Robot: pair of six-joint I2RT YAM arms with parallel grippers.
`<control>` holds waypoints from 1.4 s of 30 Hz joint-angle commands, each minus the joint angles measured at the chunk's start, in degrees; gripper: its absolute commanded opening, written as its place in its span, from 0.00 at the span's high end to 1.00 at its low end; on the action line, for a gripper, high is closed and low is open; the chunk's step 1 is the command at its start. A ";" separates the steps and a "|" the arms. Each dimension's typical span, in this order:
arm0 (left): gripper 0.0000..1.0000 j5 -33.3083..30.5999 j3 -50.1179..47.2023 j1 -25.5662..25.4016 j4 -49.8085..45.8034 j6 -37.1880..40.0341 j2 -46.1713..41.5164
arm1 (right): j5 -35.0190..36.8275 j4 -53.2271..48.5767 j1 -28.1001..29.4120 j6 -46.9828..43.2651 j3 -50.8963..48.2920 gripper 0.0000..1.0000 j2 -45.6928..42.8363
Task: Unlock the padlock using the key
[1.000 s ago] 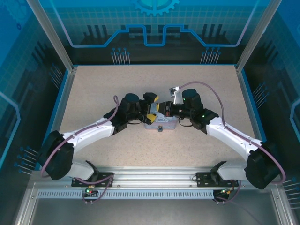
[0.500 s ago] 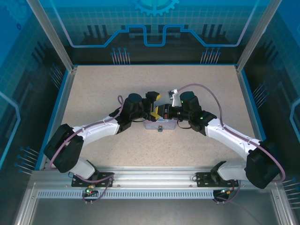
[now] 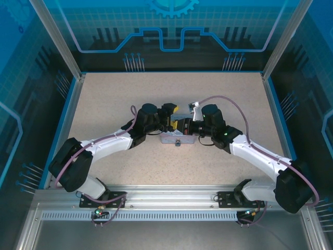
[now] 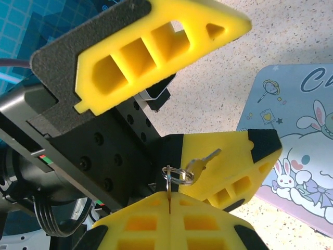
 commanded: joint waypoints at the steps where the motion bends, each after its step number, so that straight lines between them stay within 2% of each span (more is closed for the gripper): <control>1: 0.35 -1.00 -0.57 0.01 -0.05 1.10 -1.82 | 0.62 -0.22 -0.90 -0.26 -1.17 1.00 -1.80; 26: 0.60 -1.80 -1.11 0.04 -1.13 2.12 -2.82 | 0.86 -0.98 -2.55 -0.14 -1.95 1.00 -2.87; 34: 0.75 -1.52 -0.90 -0.01 -0.83 2.54 -2.52 | 0.68 -0.83 -2.96 -0.06 -1.99 1.00 -3.15; 37: 0.66 -1.29 -0.80 0.02 -1.27 2.81 -2.34 | 0.63 -1.09 -3.04 -0.14 -1.60 1.00 -3.06; 41: 0.39 -0.79 -0.97 -0.07 -2.28 3.15 -2.35 | 0.59 -1.73 -3.29 -0.59 -0.57 1.00 -3.04; 42: 0.35 -0.81 -1.06 -0.05 -2.65 3.43 -2.56 | 0.51 -1.96 -3.37 -0.79 -0.26 1.00 -3.04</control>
